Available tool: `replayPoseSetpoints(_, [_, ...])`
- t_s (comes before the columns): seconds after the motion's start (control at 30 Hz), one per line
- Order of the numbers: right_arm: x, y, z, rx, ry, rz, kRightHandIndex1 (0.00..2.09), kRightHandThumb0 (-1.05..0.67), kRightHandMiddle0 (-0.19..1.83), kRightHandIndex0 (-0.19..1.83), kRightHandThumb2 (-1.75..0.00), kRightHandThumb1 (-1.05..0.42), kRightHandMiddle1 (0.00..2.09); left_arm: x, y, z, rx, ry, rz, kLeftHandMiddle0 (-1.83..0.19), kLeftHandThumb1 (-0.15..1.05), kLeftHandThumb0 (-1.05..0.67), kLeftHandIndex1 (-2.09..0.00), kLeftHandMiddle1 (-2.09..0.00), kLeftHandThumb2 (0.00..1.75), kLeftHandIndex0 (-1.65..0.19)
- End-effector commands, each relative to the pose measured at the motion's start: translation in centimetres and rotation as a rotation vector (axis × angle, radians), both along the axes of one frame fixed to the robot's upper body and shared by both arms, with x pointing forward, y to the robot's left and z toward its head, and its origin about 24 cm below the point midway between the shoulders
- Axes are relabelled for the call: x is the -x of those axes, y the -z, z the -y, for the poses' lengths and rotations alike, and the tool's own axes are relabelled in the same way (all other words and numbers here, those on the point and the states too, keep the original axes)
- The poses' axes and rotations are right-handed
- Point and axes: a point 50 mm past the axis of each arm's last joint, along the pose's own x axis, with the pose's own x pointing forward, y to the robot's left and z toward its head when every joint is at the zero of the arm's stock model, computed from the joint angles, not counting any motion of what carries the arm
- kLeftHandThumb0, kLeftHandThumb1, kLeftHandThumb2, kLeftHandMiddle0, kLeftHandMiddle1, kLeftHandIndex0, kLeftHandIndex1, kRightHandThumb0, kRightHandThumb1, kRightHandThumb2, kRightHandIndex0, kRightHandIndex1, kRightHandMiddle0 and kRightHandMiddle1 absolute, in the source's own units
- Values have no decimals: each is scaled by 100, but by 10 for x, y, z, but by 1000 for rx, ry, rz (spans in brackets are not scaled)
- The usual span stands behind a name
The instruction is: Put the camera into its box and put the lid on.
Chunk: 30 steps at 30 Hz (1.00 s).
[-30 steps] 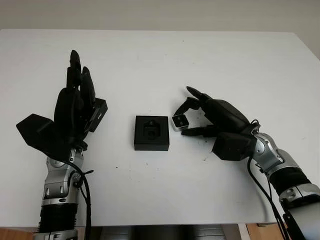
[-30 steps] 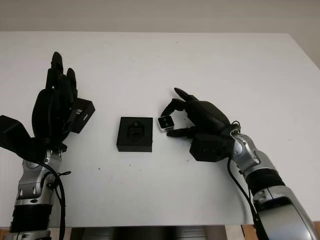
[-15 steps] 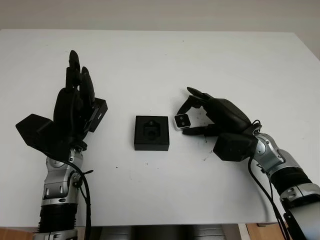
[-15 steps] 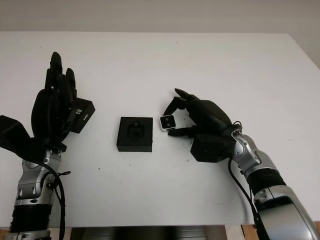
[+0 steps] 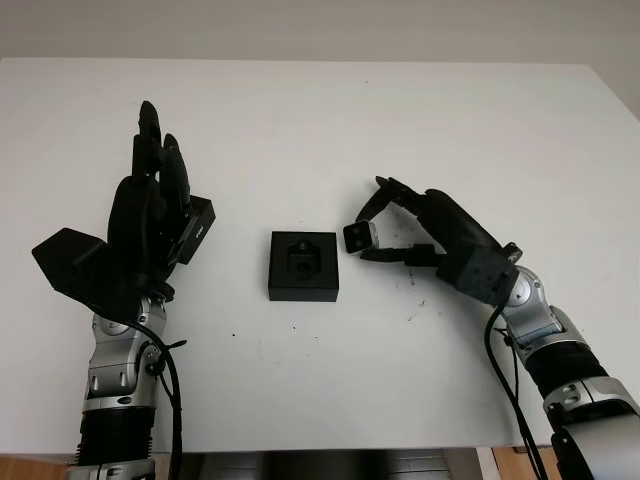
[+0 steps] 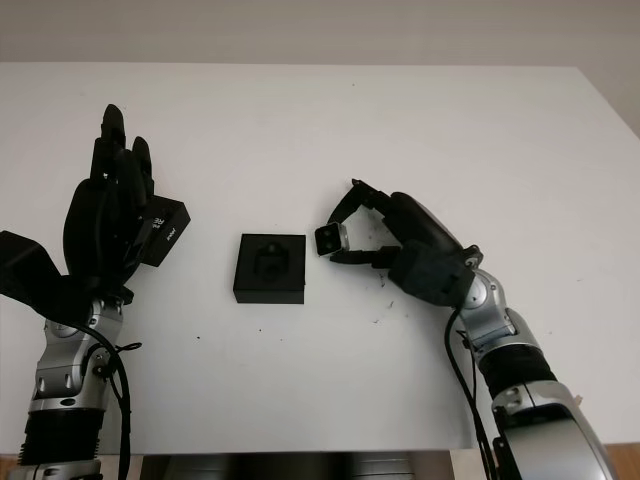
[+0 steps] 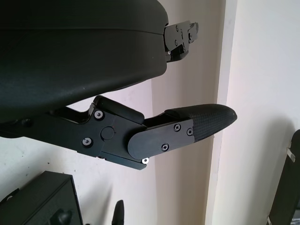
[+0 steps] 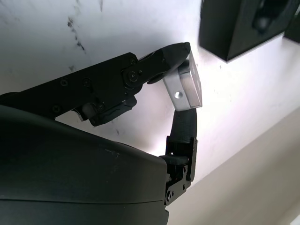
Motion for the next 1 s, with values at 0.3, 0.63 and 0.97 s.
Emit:
replayPoseSetpoints(0.3, [5, -22, -1, -94, 65, 22, 6, -41, 25, 16, -5, -99, 165, 1, 0, -1, 12, 6, 4, 19, 105, -71, 0, 0, 64, 19])
replayPoseSetpoints(0.63, [9, -18, -6, -359, 74, -53, 5, -44, 27, 15, -5, -100, 166, 1, 1, -1, 10, -2, -3, 19, 105, -71, 0, 0, 63, 19])
replayPoseSetpoints(0.97, [27, -17, -33, -686, 7, -203, 4, -42, 22, 12, -6, -101, 170, 1, 1, -1, 8, 1, -9, 19, 105, -72, 0, 0, 63, 19])
